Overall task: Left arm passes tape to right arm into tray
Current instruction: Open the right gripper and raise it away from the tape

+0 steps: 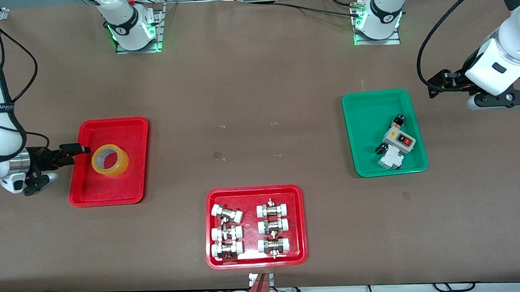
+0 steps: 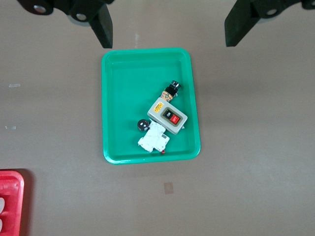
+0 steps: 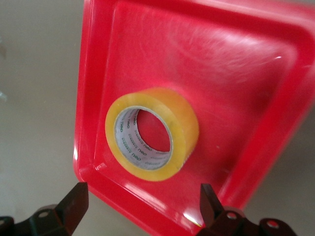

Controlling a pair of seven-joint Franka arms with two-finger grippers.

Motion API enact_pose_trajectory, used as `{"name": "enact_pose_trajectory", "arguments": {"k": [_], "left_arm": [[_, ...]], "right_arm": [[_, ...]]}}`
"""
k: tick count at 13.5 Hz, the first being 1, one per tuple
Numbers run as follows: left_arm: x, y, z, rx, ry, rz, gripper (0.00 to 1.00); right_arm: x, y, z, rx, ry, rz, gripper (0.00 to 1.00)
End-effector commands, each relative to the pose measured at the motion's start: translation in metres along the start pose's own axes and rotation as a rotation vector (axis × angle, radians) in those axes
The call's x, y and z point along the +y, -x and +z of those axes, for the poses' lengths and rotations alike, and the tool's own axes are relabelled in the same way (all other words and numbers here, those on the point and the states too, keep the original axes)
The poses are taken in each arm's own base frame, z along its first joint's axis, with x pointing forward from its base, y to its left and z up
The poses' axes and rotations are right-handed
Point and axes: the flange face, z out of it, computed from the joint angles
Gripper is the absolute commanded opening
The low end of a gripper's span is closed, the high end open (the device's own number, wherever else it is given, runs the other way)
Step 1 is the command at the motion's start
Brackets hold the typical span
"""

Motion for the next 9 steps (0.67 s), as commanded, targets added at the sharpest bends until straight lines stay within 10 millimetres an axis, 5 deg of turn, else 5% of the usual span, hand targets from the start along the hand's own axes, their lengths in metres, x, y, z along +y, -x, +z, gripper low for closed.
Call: {"name": "enact_pose_trajectory", "arguments": {"k": [1,6,9], "left_arm": [[0.000,0.000,-0.003,0.002,0.016,0.017,1.00],[0.003,0.000,-0.003,0.002,0.015,0.013,1.00],[0.004,0.000,-0.003,0.004,0.017,0.015,1.00]], "right_arm": [[-0.061,-0.008,-0.067,0.051,0.140,0.096,1.00],[-0.147,-0.015,-0.138,0.066,0.234,0.371,1.00],[-0.172,-0.004,-0.201,0.109,0.283,0.343,1.00]]}}
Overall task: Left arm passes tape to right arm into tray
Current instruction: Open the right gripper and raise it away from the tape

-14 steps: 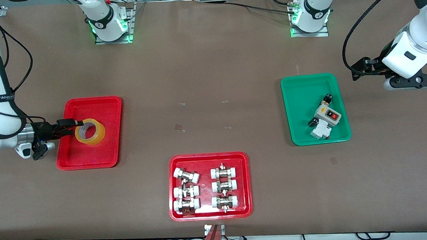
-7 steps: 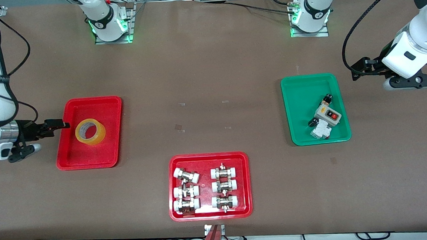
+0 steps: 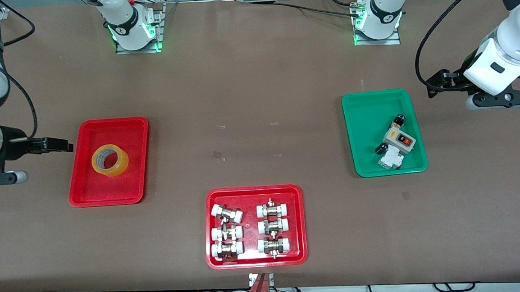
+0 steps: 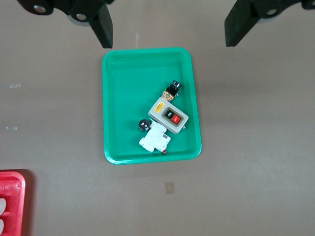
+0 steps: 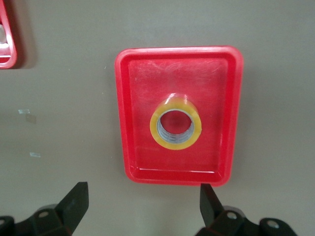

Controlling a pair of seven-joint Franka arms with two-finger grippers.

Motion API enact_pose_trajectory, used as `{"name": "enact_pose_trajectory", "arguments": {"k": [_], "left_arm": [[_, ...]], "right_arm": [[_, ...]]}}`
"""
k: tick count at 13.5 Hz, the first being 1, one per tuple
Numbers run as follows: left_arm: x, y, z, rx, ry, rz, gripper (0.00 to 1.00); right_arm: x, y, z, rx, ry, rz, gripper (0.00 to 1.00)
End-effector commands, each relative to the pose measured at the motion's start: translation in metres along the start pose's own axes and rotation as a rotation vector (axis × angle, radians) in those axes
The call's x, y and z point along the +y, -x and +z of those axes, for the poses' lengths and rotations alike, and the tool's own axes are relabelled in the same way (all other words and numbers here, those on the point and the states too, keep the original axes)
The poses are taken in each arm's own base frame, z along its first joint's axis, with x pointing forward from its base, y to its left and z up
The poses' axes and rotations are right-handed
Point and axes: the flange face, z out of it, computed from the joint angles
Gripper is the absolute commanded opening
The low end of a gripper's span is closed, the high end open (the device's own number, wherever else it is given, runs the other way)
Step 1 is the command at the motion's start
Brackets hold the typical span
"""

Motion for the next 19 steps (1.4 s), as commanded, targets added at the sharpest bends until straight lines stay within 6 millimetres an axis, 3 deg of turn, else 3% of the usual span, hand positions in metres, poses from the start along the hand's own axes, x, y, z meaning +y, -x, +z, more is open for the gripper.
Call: {"name": "enact_pose_trajectory", "arguments": {"k": [1,3,9,12,16,19], "left_arm": [[0.002,0.000,-0.003,0.004,0.016,0.013,1.00],[0.001,-0.001,-0.003,0.004,0.016,0.011,1.00],[-0.001,-0.001,-0.003,0.002,0.017,0.017,1.00],[-0.001,-0.001,-0.003,0.002,0.017,0.019,1.00],[-0.001,-0.001,-0.003,0.002,0.017,0.020,1.00],[0.000,-0.001,-0.003,0.002,0.017,0.020,1.00]], "right_arm": [[0.004,0.006,-0.061,0.077,0.036,0.014,1.00],[0.003,0.009,-0.078,0.114,0.041,0.026,1.00],[-0.025,0.009,-0.085,0.166,0.099,0.033,1.00],[-0.014,0.021,-0.080,0.211,0.121,0.043,1.00],[-0.008,0.032,-0.091,0.227,0.123,0.049,1.00],[-0.007,0.051,-0.074,0.229,0.121,0.045,1.00]]}}
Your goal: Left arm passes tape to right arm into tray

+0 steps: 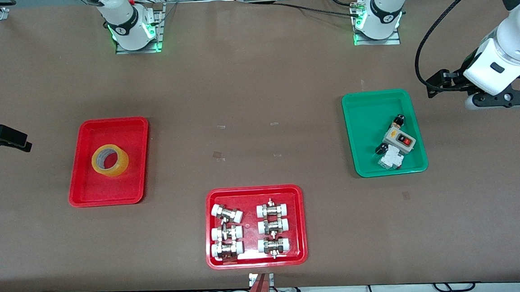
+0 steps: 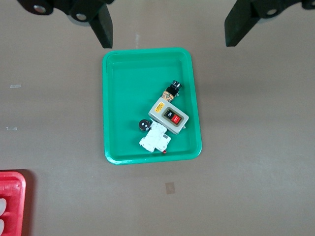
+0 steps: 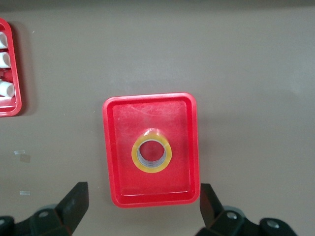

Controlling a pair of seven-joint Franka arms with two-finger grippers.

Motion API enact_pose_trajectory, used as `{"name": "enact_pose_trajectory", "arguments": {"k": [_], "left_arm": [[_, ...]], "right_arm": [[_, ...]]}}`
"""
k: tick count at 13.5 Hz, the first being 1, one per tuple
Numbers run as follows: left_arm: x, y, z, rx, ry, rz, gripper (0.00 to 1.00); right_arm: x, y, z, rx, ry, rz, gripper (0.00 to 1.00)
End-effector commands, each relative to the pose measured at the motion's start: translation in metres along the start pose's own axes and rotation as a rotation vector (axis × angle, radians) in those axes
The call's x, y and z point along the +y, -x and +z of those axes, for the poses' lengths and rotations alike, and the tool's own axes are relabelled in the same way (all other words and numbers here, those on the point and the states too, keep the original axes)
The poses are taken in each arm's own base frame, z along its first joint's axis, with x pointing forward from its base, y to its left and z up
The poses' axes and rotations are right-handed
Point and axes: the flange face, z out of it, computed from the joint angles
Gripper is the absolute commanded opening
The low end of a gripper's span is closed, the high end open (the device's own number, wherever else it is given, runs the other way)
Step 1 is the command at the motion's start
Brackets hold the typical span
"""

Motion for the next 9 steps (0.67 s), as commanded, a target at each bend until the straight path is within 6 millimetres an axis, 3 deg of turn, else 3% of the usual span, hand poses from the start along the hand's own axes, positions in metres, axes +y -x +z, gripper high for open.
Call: {"name": "enact_pose_trajectory", "arguments": {"k": [1,4,9], "left_arm": [[-0.001,0.000,-0.003,0.001,0.016,0.020,1.00],[-0.002,0.000,-0.003,-0.001,0.016,0.019,1.00],[0.002,0.003,-0.005,-0.002,0.014,0.026,1.00]], "right_arm": [[0.001,0.036,0.013,0.015,0.010,-0.009,1.00],[0.001,0.063,0.022,0.003,0.004,-0.011,1.00],[-0.003,0.061,0.024,0.000,-0.003,-0.014,1.00]]}}
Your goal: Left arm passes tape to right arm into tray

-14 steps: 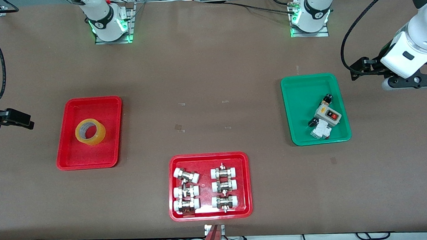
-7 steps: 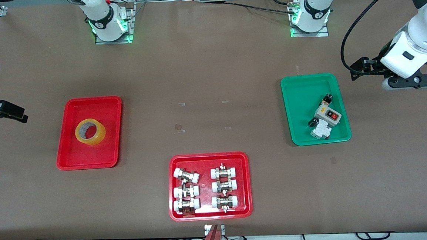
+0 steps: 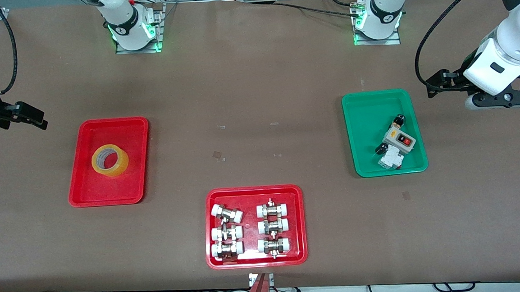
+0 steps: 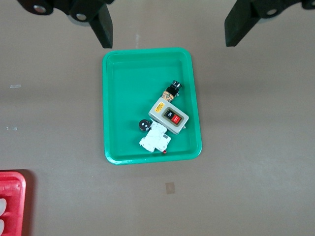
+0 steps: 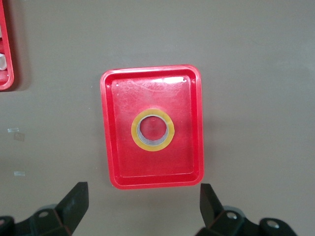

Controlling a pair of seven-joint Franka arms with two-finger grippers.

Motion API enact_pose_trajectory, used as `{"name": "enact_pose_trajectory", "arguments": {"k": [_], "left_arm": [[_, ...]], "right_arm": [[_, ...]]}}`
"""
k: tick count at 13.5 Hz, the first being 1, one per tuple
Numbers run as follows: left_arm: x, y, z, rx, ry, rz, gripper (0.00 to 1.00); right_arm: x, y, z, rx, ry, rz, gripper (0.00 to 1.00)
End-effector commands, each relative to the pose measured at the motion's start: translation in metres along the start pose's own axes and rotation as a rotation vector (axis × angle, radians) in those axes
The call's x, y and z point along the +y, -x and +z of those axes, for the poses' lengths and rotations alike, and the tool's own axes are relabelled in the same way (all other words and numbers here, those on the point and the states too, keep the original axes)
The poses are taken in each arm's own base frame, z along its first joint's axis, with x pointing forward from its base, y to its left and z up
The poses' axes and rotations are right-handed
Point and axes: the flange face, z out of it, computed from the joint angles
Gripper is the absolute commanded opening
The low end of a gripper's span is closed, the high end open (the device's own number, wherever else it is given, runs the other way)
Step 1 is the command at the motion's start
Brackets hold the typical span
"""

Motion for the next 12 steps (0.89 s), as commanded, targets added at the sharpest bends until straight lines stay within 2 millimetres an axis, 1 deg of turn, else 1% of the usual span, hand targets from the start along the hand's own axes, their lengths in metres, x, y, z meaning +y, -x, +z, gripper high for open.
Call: {"name": "enact_pose_trajectory", "arguments": {"k": [1,5,7,9,11,12], "left_arm": [[0.002,0.002,-0.006,0.001,0.016,0.028,1.00],[0.008,0.003,-0.008,0.011,0.026,0.056,1.00],[0.004,0.001,-0.008,0.019,0.038,0.112,1.00],[0.005,0.001,-0.008,0.023,0.039,0.110,1.00],[0.003,0.000,-0.008,0.021,0.039,0.110,1.00],[0.002,0.000,-0.008,0.021,0.040,0.107,1.00]], "right_arm": [[-0.006,0.002,-0.001,0.011,0.006,-0.011,1.00],[-0.005,0.004,-0.004,0.012,-0.001,-0.007,1.00],[-0.006,0.004,-0.004,0.012,-0.001,-0.010,1.00],[-0.006,0.004,-0.004,0.012,-0.001,-0.010,1.00],[-0.003,0.004,-0.004,0.012,-0.001,-0.006,1.00],[0.006,0.005,-0.004,0.007,-0.001,0.010,1.00]]}}
